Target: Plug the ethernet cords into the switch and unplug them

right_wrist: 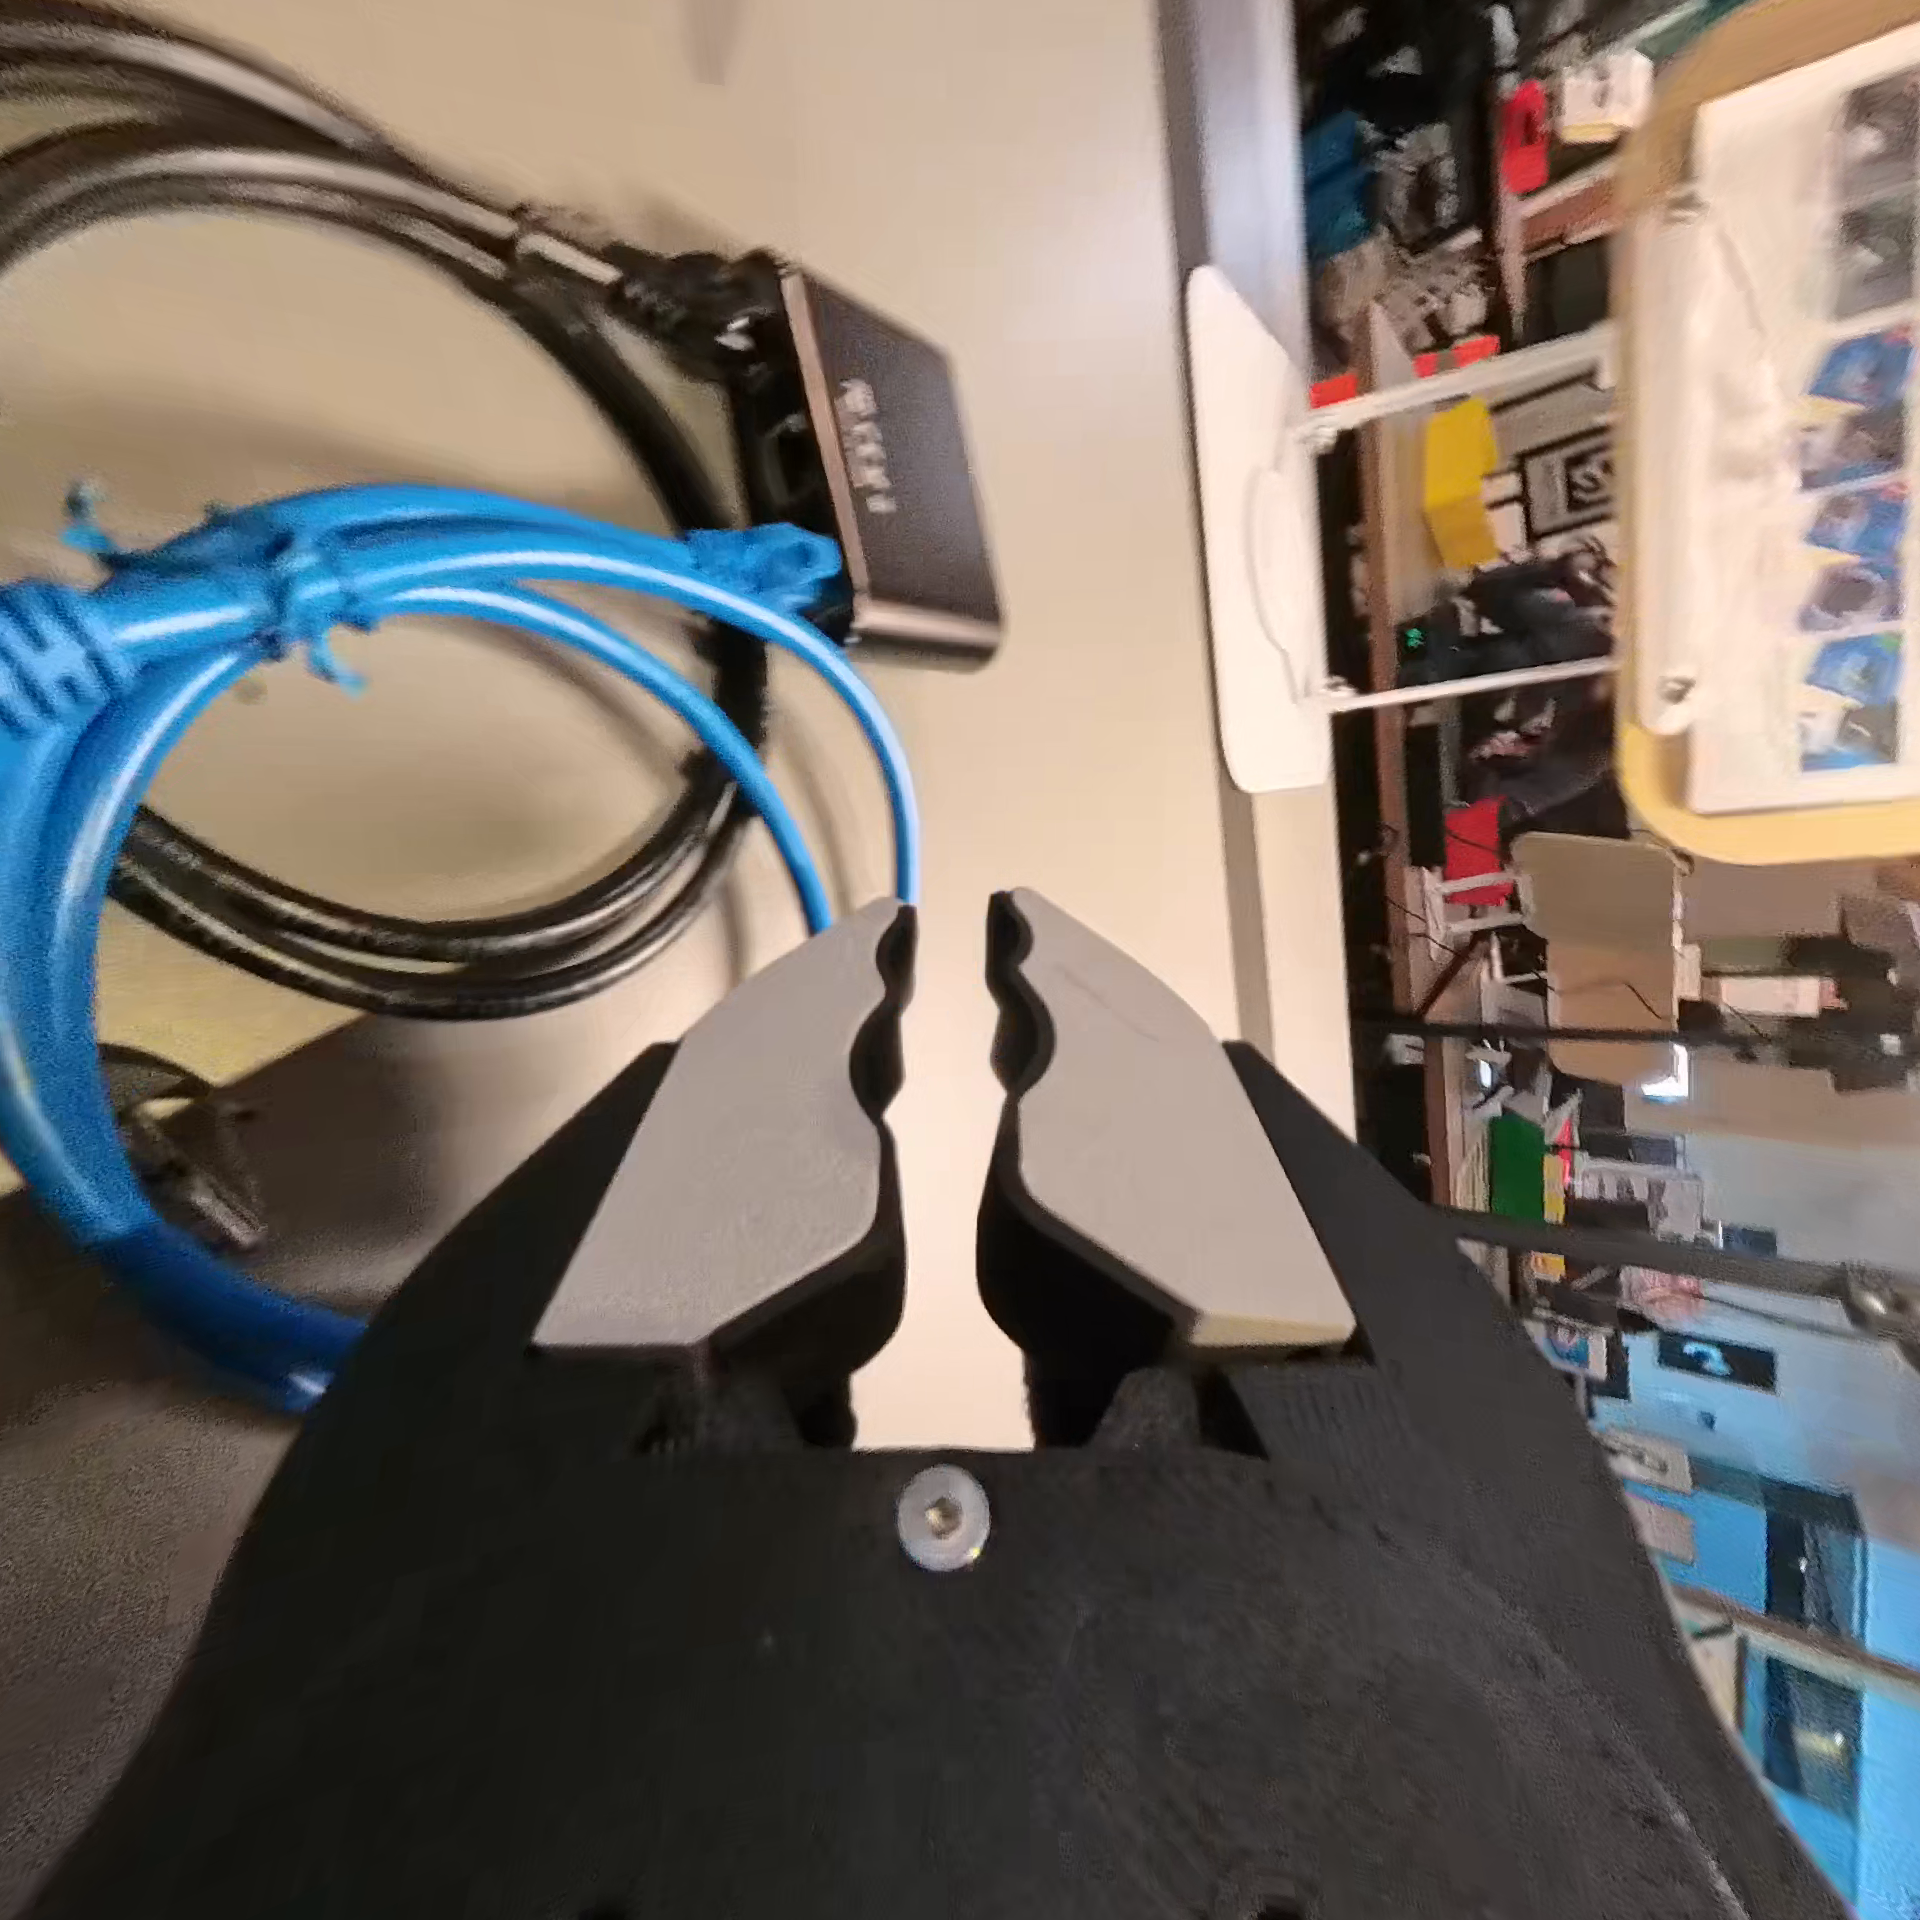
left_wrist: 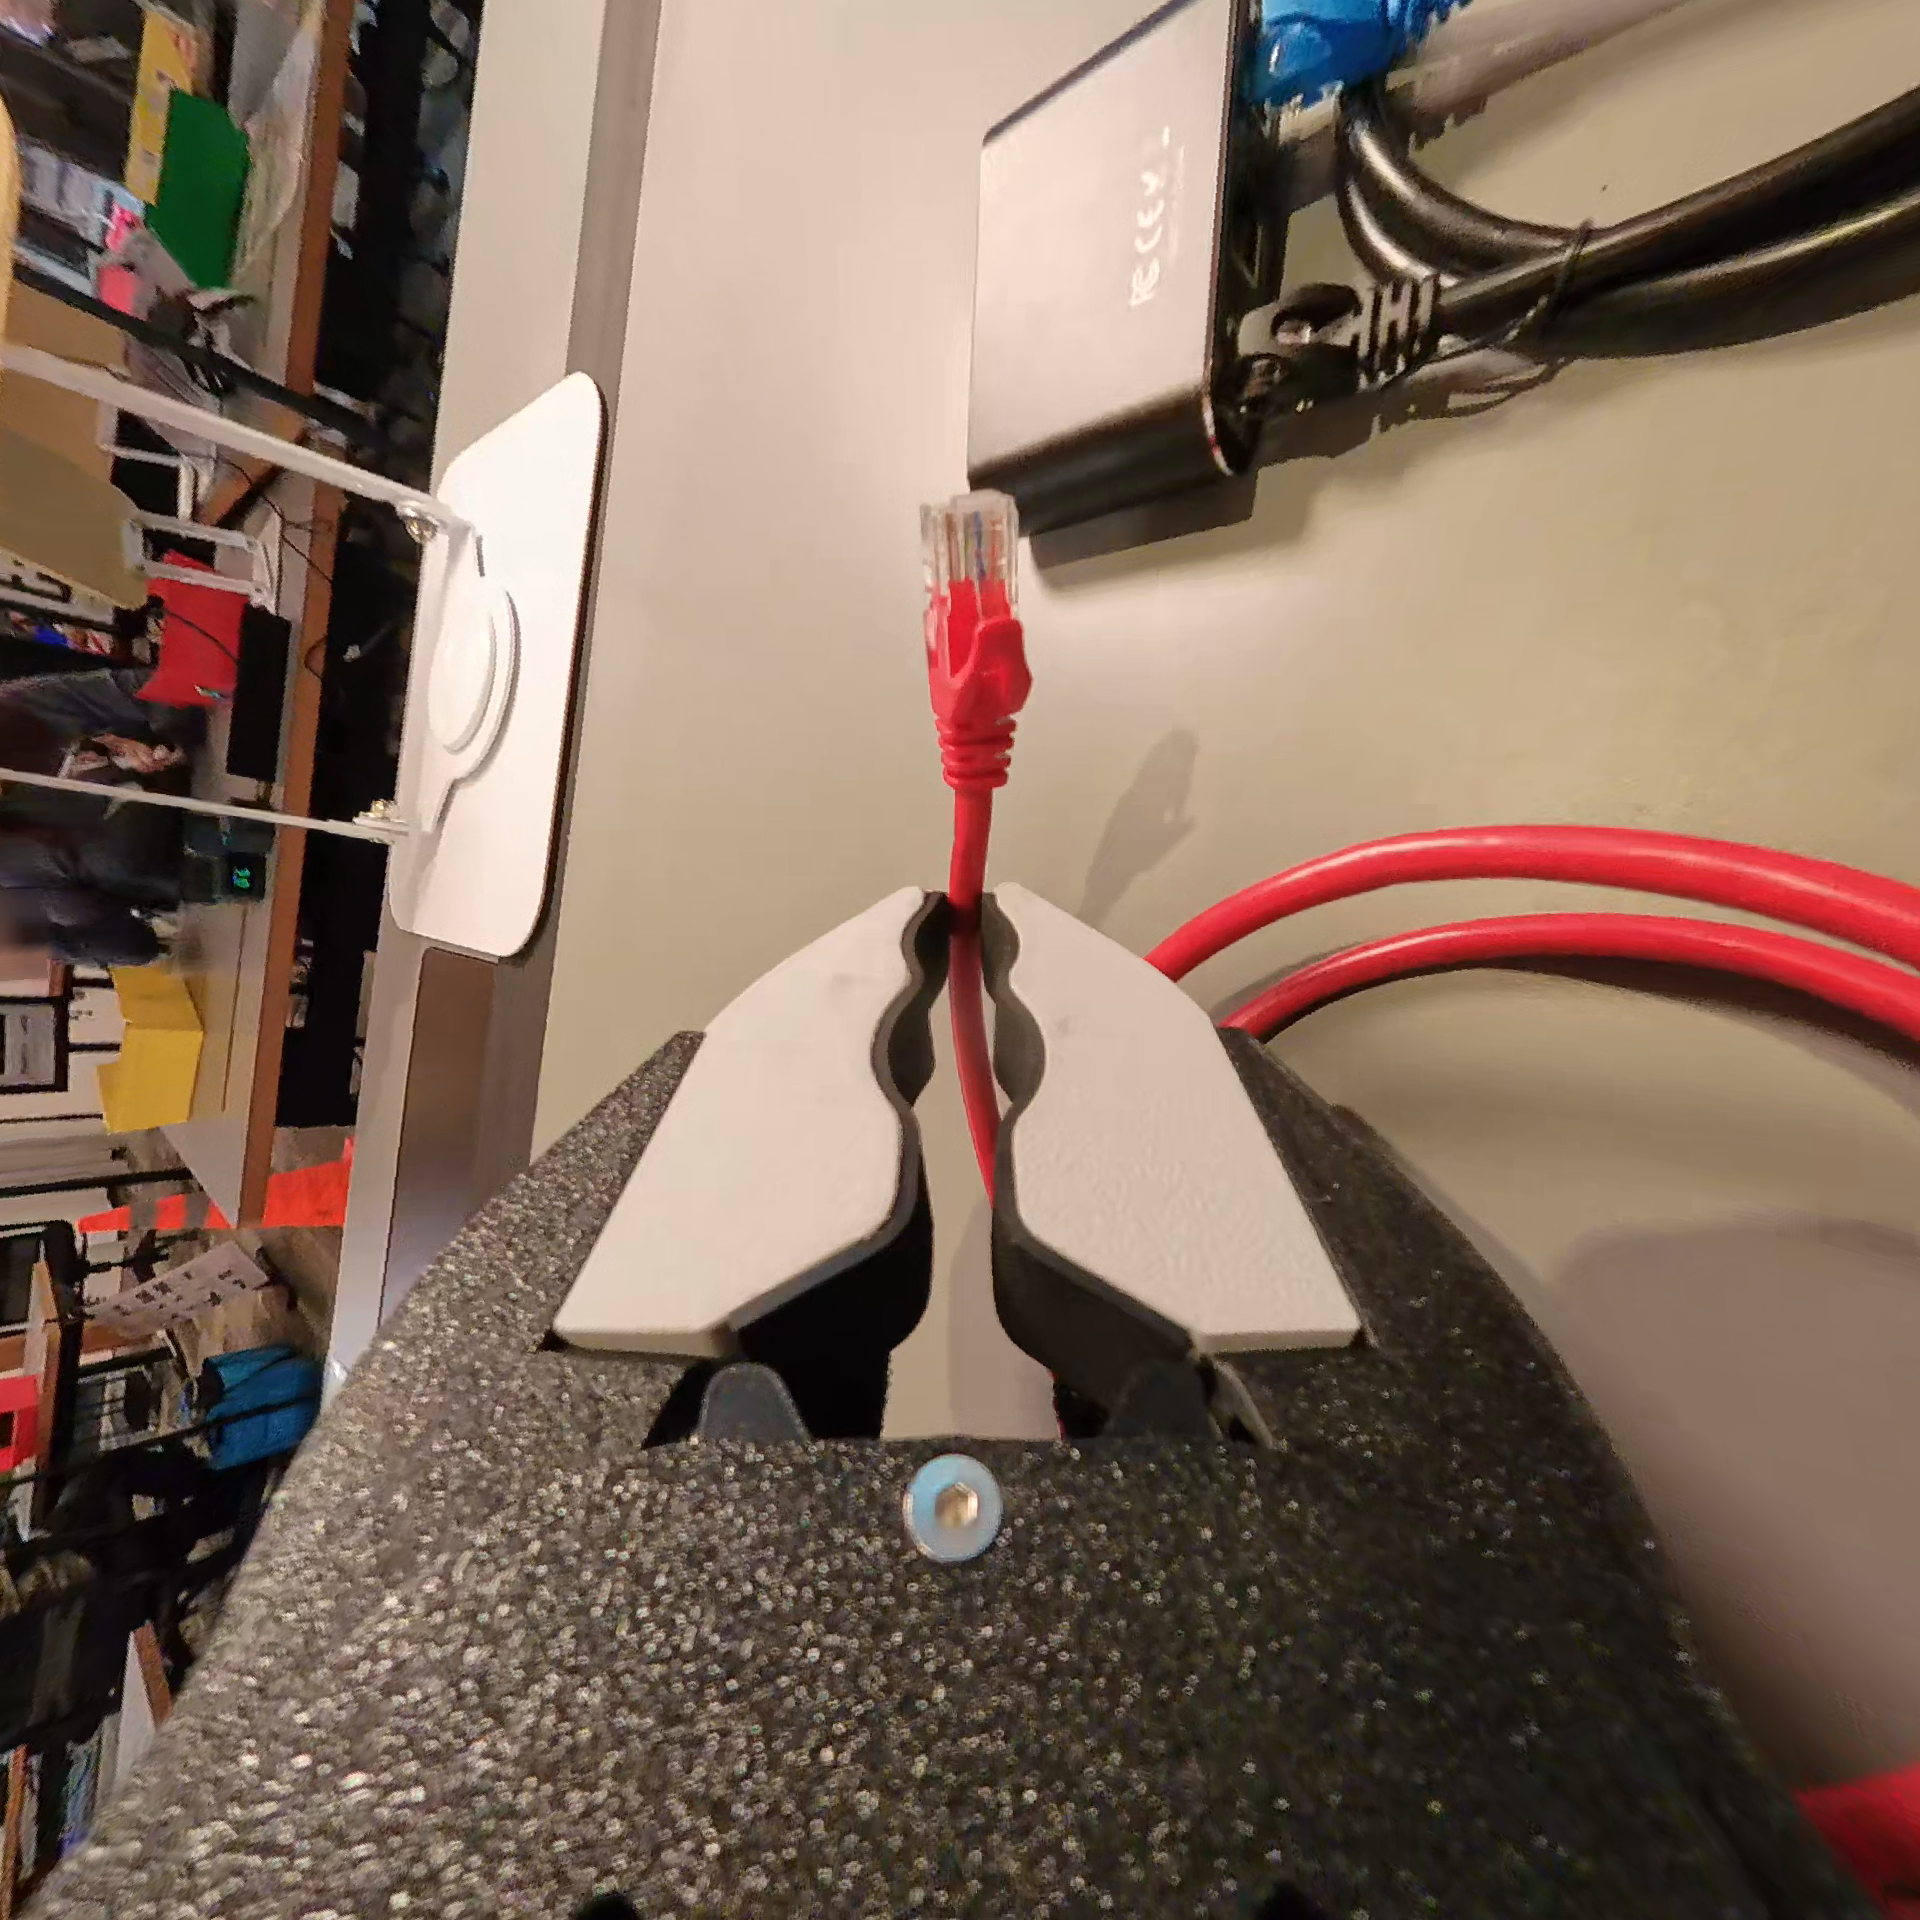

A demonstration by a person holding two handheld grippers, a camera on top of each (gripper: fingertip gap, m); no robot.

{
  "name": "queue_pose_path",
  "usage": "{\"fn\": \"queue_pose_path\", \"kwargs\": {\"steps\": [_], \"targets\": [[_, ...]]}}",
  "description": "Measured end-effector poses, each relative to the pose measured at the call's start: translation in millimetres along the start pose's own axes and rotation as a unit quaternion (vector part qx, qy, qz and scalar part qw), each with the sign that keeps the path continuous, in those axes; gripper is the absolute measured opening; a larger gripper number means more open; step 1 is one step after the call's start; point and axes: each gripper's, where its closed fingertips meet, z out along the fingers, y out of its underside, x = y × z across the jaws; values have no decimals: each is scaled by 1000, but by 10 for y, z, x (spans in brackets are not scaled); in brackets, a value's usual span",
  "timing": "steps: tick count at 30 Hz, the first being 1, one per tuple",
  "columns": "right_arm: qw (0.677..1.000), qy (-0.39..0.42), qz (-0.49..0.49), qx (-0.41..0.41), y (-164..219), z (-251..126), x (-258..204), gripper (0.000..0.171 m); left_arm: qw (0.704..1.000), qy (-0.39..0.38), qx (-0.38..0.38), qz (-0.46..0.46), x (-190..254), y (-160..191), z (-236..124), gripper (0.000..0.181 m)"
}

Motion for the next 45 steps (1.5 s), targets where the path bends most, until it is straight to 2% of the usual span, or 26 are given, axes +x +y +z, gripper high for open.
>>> {"fn": "queue_pose_path", "kwargs": {"steps": [3, 6, 8, 10, 11, 13, 17, 22, 24, 27, 32, 36, 38, 40, 42, 45], "targets": [[997, -7, 48, 52, -301, -138, 31, 13, 1000, 6, -20, -13, 13, 18, 9, 6], [984, -91, 75, 136, -847, -234, -329, 13, 999, 6, -30, -27, 6, 28, 22, 7], [981, -124, 44, 141, -1042, -213, -608, 13, 999, 8, -33, -37, 3, 36, 27, 7], [984, -126, 7, 125, -1099, -157, -777, 8, 998, 5, -35, -47, -11, 50, 34, 7], [985, -127, 7, 119, -1114, -141, -806, 3, 998, 1, -38, -50, -22, 61, 40, 7], [983, -139, 33, 114, -1125, -141, -799, 3, 998, -3, -42, -45, -23, 76, 52, 6], [972, -191, 82, 112, -1111, -199, -826, 10, 998, -5, -49, -34, 2, 75, 73, 7], [944, -240, 172, 144, -1314, -337, -759, 19, 998, -6, -49, -30, 13, 47, 75, 6], [947, -252, 175, 93, -1249, -259, -829, 27, 998, -10, -48, -31, 9, 31, 75, 6], [957, -242, 159, -4, -1043, -78, -944, 27, 998, -17, -45, -31, -1, -3, 81, 6], [958, -263, 112, -37, -899, -109, -1029, 22, 998, -21, -51, -21, 24, -4, 84, 7], [966, -240, 48, -80, -338, -196, -857, 17, 998, -12, -49, -31, 67, 0, 54, 7], [964, -219, 64, -136, 58, -254, -689, 16, 998, -2, -49, -39, 102, -2, 37, 6], [960, -201, 96, -171, 334, -335, -523, 25, 997, 14, -50, -55, 141, -16, 27, 6], [961, -180, 145, -150, 309, -375, -338, 35, 995, 31, -48, -80, 176, -43, 26, 6], [964, -151, 206, -68, -58, -296, -59, 49, 991, 56, -46, -115, 237, -72, 39, 6]]}}
